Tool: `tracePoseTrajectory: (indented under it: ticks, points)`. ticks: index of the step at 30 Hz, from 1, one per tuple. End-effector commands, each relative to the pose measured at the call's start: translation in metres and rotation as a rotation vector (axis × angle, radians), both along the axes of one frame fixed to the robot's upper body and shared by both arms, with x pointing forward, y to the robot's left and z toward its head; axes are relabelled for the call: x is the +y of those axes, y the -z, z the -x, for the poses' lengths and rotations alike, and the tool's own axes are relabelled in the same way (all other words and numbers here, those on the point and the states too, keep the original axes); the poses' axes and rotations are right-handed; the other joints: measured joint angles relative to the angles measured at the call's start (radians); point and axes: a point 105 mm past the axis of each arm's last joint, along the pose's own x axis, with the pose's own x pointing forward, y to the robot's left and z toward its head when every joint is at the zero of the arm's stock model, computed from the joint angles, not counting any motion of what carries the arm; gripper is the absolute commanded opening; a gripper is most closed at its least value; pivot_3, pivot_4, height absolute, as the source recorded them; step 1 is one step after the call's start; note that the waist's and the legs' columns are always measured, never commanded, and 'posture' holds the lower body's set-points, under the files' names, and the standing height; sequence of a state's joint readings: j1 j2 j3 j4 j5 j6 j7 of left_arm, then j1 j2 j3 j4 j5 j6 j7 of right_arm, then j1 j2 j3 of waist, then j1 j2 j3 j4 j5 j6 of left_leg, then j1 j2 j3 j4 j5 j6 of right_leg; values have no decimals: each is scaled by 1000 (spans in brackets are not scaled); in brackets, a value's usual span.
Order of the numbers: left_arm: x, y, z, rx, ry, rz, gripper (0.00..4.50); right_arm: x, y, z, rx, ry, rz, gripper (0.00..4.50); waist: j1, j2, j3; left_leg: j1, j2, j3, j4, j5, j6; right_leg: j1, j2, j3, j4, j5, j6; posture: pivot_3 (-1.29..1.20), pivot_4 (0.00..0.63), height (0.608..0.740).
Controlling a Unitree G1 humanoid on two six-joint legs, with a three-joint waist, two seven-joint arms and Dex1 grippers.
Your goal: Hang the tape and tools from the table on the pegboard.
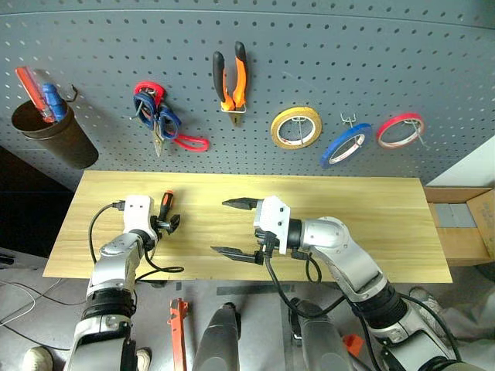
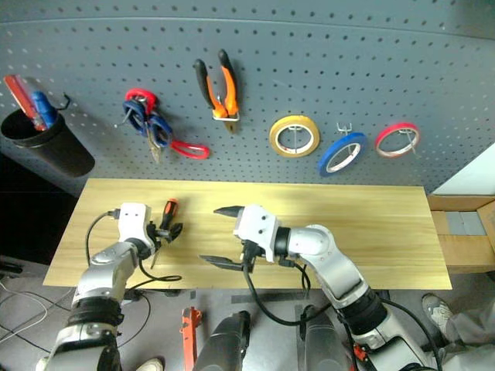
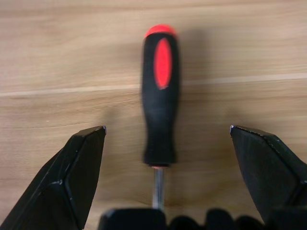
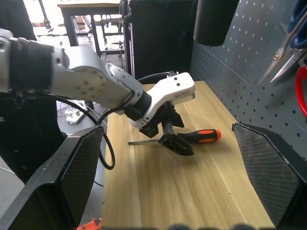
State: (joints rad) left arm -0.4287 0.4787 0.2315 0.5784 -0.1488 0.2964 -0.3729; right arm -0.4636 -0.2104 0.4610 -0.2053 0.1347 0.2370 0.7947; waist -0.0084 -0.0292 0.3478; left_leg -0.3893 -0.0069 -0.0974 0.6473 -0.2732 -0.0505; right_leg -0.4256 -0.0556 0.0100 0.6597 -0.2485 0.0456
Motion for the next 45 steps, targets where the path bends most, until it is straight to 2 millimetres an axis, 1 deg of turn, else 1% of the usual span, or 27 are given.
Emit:
tracePoseTrajectory:
  ticks: [1, 4, 8, 9, 10, 11, 18, 19, 21, 25, 27, 28, 30, 31, 33, 34, 35, 37, 39, 41, 43, 44, 45]
  points:
    - [13, -2, -4, -8, -39, 41, 4453, 1, -9, 10, -15, -15, -29, 4500, 0, 0, 4, -1, 0, 0, 0, 0, 0, 0, 0, 0, 0, 0, 0, 47, 417, 740]
    - [12, 4, -6, 25, -27, 103, 4453, -1, -8, 13, -8, -14, -25, 4500, -1, 0, 7, -2, 0, 0, 1, 0, 0, -2, 0, -1, 1, 0, 0, 42, 416, 740]
    - [7, 2, -10, 27, 22, 107, 4453, -2, -8, 13, -6, -14, -20, 4500, -9, 1, 8, -2, 0, 0, 1, 0, 0, -2, 0, -1, 1, 0, 0, 44, 414, 740]
    - [4, 1, -12, 28, 39, 108, 4039, -1, -8, 13, -6, -14, -21, 4500, -9, 1, 8, -2, 0, 0, 1, 0, 0, -2, 0, -1, 1, 0, 1, 44, 413, 740]
    - [1, 0, -13, 32, 57, 104, 3900, -1, -8, 13, -7, -15, -23, 4500, -9, 1, 8, -2, 0, 0, 1, 0, 0, -2, 0, -1, 1, 0, 1, 44, 411, 740]
    - [-1, -1, -14, 34, 74, 100, 3595, -1, -9, 13, -6, -18, -26, 4500, -9, 1, 9, -2, 0, 0, 1, 0, 0, -2, 0, -1, 1, 0, 1, 44, 411, 740]
    - [-10, -6, -17, 23, 98, 104, 1072, -1, -16, 12, -6, -39, -63, 4500, -18, 1, 9, -3, 0, 0, 2, 0, 0, -2, 0, -1, 2, 0, 1, 40, 397, 740]
    - [-11, -6, -16, 22, 99, 105, 872, -1, -17, 11, -5, -41, -69, 4500, -18, 1, 9, -3, 0, 0, 2, 0, 0, -2, 0, -1, 2, 0, 1, 40, 394, 740]
    - [-13, -5, -14, 22, 99, 106, 867, 0, -18, 10, -4, -42, -77, 4500, -20, 1, 9, -3, 0, 0, 2, 0, 0, -3, 0, -1, 2, 0, 1, 39, 384, 740]
    - [-15, -7, -7, 2, 112, 21, 867, 0, -19, 6, -14, -35, -82, 4500, -21, 1, 8, -4, 0, 0, 2, 1, -1, -4, 0, -1, 2, 0, 1, 45, 361, 740]
    - [-20, -19, 2, -43, 152, -77, 867, -4, -22, 5, -19, -33, -103, 4500, -22, -1, 7, -6, 0, 0, 1, 2, -3, -6, -1, -1, 1, 0, 1, 51, 336, 740]
    - [-25, -25, 6, -63, 166, -104, 867, -6, -25, 6, -7, -42, -122, 4500, -23, -2, 6, -8, 1, -2, 1, 3, -5, -9, -1, 0, 2, 0, 1, 56, 326, 740]
    - [-34, -34, 16, -90, 172, -121, 867, -9, -33, 7, 61, -55, -188, 4500, -22, -5, 5, -12, 1, -3, 1, 3, -6, -15, -2, 1, 3, 0, 0, 68, 310, 740]
    - [-40, -43, 24, -121, 175, -150, 867, -11, -38, 9, 94, -69, -226, 4500, -20, -6, 4, -13, 2, -4, 1, 4, -6, -16, -3, 1, 3, 0, 0, 82, 293, 740]
    - [-43, -62, 37, -191, 133, -204, 867, -15, -46, 12, 128, -97, -270, 4500, -17, -8, 2, -13, 2, -6, 0, 4, -7, -16, -6, 1, 2, 0, 0, 96, 273, 740]
    - [-42, -74, 44, -233, 90, -238, 867, -18, -48, 13, 135, -107, -285, 4500, -15, -9, 1, -13, 2, -6, 0, 4, -7, -16, -7, 0, 2, 0, 0, 106, 262, 740]
    - [-41, -82, 50, -259, 55, -261, 867, -19, -50, 14, 137, -112, -294, 4500, -13, -9, -1, -13, 2, -6, 0, 4, -7, -16, -8, 0, 2, 0, 0, 111, 257, 740]
    - [-40, -102, 62, -334, -6, -334, 867, -22, -56, 12, 137, -108, -335, 4500, -7, -12, -11, -13, 1, -6, 0, 4, -7, -15, -9, 0, 1, 0, 1, 145, 223, 740]
    - [-38, -129, 72, -434, -80, -395, 867, -23, -63, 8, 136, -93, -382, 4500, 1, -12, -25, -13, -1, -5, -1, 4, -7, -15, -7, 0, 1, 0, 1, 162, 201, 740]
    - [-36, -146, 76, -496, -123, -432, 867, -22, -67, 5, 133, -83, -409, 4500, 13, -13, -39, -13, -1, -4, -1, 5, -8, -15, -4, -1, 0, 0, 0, 180, 184, 740]
    - [-38, -182, 77, -626, -142, -520, 867, -18, -76, 1, 121, -84, -452, 4500, 26, -13, -58, -13, -1, -2, -2, 6, -10, -15, -2, -2, 0, 0, 0, 206, 160, 740]
    - [-36, -204, 76, -705, -165, -564, 867, -15, -81, -1, 118, -84, -482, 4500, 33, -13, -65, -12, 0, -1, -2, 6, -11, -15, -2, -2, 1, 0, 0, 209, 156, 740]
    - [-34, -221, 75, -761, -188, -591, 867, -13, -85, -3, 117, -81, -503, 4500, 36, -15, -70, -12, 0, -1, -2, 7, -13, -15, 0, -2, 1, 0, 0, 215, 148, 740]
